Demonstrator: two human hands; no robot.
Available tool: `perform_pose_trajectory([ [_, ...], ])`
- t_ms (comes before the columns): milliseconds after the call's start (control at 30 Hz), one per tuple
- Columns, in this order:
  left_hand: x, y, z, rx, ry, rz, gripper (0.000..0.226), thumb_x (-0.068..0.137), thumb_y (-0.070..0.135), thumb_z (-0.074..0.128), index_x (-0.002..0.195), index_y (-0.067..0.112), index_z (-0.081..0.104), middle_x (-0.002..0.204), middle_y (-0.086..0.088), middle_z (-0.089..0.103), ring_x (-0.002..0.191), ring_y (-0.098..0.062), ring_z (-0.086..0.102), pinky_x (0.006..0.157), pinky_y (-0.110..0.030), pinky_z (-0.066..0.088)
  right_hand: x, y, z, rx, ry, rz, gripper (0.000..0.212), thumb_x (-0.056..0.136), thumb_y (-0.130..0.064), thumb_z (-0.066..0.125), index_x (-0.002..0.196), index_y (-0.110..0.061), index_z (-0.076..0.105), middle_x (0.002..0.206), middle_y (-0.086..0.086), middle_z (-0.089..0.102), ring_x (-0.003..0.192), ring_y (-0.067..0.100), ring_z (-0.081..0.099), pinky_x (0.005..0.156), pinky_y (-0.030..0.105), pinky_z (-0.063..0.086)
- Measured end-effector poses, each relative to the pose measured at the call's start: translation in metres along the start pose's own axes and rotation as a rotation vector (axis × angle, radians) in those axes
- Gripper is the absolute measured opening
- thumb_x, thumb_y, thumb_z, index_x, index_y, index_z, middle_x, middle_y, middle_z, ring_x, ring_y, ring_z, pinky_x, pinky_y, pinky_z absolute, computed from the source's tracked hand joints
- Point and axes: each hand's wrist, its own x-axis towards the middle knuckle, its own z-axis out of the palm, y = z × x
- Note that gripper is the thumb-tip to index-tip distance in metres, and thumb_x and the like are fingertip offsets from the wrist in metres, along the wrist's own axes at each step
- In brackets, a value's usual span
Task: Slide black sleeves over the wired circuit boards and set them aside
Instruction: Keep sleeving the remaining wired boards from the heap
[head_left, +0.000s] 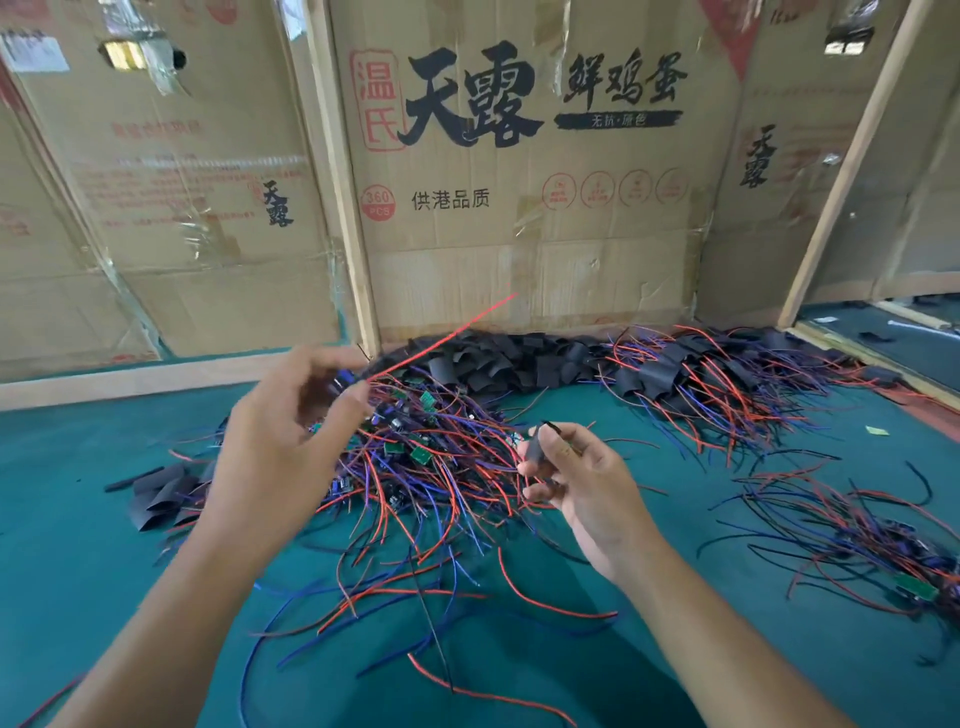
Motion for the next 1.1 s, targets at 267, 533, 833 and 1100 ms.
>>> perform_pose_trajectory([
  [267,-0.025,0.007,0.023,-0.933,0.034,-0.499,0.02,0.098,0.01,0.048,0.081,0.02,0.045,0.062,0.0,0.039,0.041,-0.01,0.024,0.04,-0.021,0.025,-0.001,0.004,0.0,-0.022,-0.022,0.033,0.03,0.077,-0.035,0.072,0.088,-0.008,0.064,0.092,0.015,0.063,0.073,0.017,0.061,0.058,0.026,0.052],
  [533,-0.04,-0.016,0.04,-1.299,-0.084,-0.729,0.042,0.095,0.033,0.052,0.122,0.006,0.069,0.096,0.005,0.069,0.069,-0.01,0.06,0.063,-0.023,0.054,0.0,0.005,-0.001,-0.038,-0.034,0.023,0.03,0.075,-0.036,0.075,0.089,-0.011,0.067,0.09,0.014,0.065,0.072,0.02,0.062,0.055,0.025,0.052],
  [833,-0.042,-0.014,0.046,-1.219,0.053,-0.698,0.027,0.095,0.023,0.054,0.117,0.01,0.064,0.083,0.002,0.062,0.057,-0.011,0.053,0.052,-0.022,0.047,0.002,0.012,-0.003,-0.196,-0.099,-0.021,0.028,0.075,-0.033,0.085,0.097,-0.019,0.075,0.084,0.003,0.07,0.073,0.019,0.066,0.081,0.042,0.052],
  [1100,-0.035,-0.009,0.026,-1.38,0.358,-0.741,0.008,0.101,0.018,0.05,0.098,0.021,0.057,0.062,0.008,0.035,0.045,-0.008,0.027,0.039,-0.019,0.028,-0.017,0.004,0.015,-0.294,-0.405,0.079,0.022,0.08,-0.017,0.081,0.095,-0.009,0.067,0.075,0.003,0.065,0.066,0.018,0.061,0.063,0.029,0.055],
])
